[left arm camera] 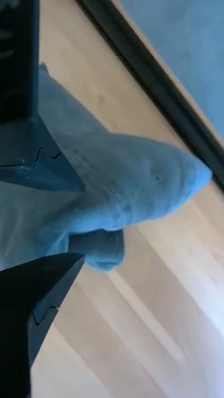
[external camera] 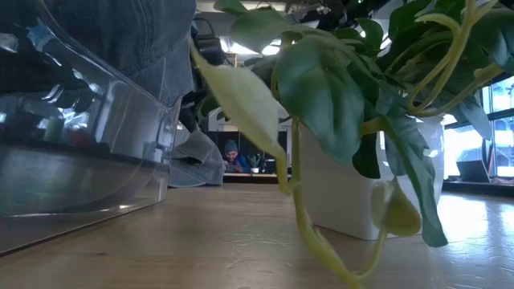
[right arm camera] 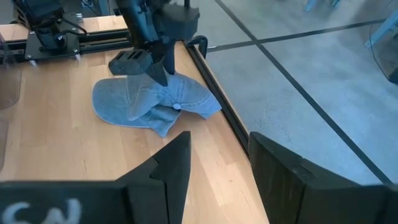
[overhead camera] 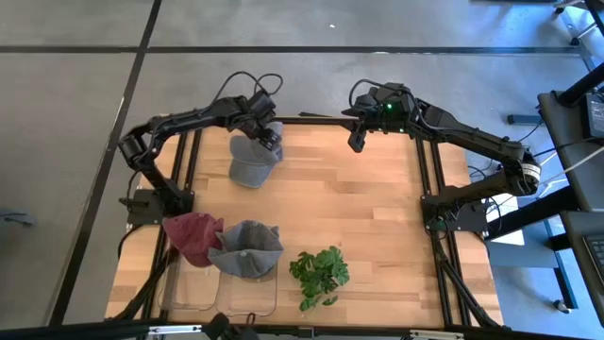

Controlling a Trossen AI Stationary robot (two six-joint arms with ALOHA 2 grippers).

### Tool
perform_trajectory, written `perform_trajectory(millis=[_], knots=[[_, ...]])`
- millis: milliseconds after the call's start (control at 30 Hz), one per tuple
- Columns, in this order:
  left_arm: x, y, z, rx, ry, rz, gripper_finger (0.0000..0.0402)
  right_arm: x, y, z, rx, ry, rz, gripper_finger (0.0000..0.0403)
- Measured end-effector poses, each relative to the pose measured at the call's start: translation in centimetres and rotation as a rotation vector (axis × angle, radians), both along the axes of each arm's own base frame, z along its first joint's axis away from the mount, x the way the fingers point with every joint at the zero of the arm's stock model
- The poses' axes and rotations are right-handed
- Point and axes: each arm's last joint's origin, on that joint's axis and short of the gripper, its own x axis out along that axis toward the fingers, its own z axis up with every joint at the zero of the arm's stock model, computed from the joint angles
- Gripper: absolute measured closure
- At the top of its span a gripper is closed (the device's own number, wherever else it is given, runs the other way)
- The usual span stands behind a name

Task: Pick & Place hat
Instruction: Put the gray cap into the right transparent bin

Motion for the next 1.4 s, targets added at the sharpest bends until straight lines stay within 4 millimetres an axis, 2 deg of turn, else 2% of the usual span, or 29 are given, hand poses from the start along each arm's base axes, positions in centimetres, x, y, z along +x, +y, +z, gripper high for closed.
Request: perform_trajectory(millis=[267, 600, 767, 1033, 1100, 1233, 1400], knots=[[0.4, 0.5, -1.2, 0.006, 0.040, 0.061, 0.0237, 0.0, 0.0, 0.0, 0.000, 0.001, -0.001, 0.0240], [0.7, 0.7, -1.1, 0.042, 0.025, 0.026, 0.0244, 0.0, 0.0, 0.0, 0.000, 0.005, -0.001, 0.0240], [0.7, 0.7, -1.1, 0.042, 0.027, 0.026, 0.0282, -0.1, 0.0, -0.1, 0.006, 0.014, -0.001, 0.0240], [0.6, 0.7, -1.2, 0.041, 0.039, 0.013, 0.0389, -0.1, 0.0, -0.1, 0.006, 0.015, -0.002, 0.0240], [0.6, 0.7, -1.1, 0.045, 0.042, 0.000, 0.0394, -0.1, 0.0, -0.1, 0.003, 0.016, 0.000, 0.0240], [0.4, -0.1, 0.3, 0.052, -0.002, -0.036, 0.0397, -0.1, 0.0, -0.1, -0.012, 0.024, 0.009, 0.0240], [-0.1, -2.3, 4.9, 0.127, -0.114, -0.083, 0.0397, -0.1, 0.0, -0.1, -0.014, 0.024, 0.009, 0.0240]])
